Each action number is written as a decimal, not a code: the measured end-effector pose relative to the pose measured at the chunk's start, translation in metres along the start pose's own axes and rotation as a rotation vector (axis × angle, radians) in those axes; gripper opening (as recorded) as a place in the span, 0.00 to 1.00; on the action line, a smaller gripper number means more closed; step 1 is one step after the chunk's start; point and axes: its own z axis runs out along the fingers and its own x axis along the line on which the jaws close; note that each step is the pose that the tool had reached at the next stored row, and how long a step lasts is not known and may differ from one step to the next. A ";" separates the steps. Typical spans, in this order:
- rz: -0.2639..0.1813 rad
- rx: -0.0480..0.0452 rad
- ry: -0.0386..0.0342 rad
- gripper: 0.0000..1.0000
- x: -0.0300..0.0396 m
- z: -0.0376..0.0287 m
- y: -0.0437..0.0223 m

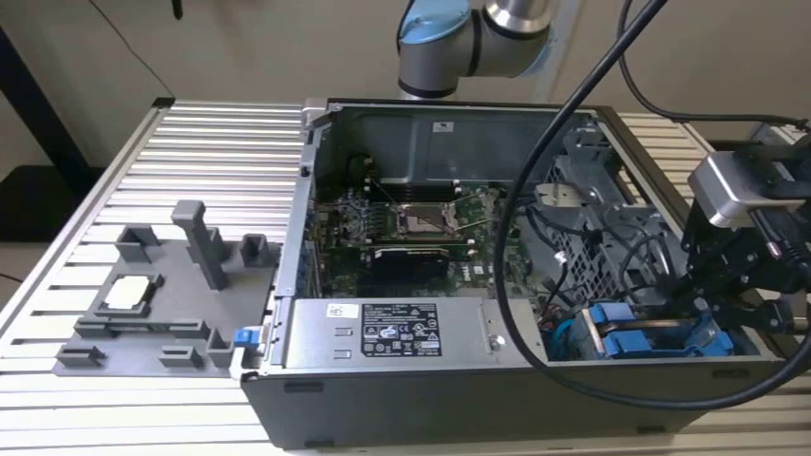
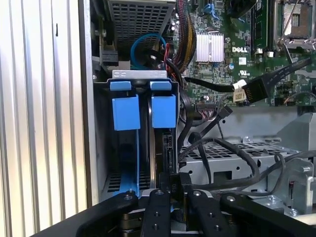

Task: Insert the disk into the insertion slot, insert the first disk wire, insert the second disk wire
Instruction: 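Insert the first disk wire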

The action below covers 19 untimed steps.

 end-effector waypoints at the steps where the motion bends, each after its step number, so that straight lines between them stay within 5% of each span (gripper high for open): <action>1: 0.001 0.0001 -0.0001 0.20 0.0000 0.0000 0.0000; 19: 0.007 0.0016 0.0001 0.20 -0.0010 0.0029 0.0035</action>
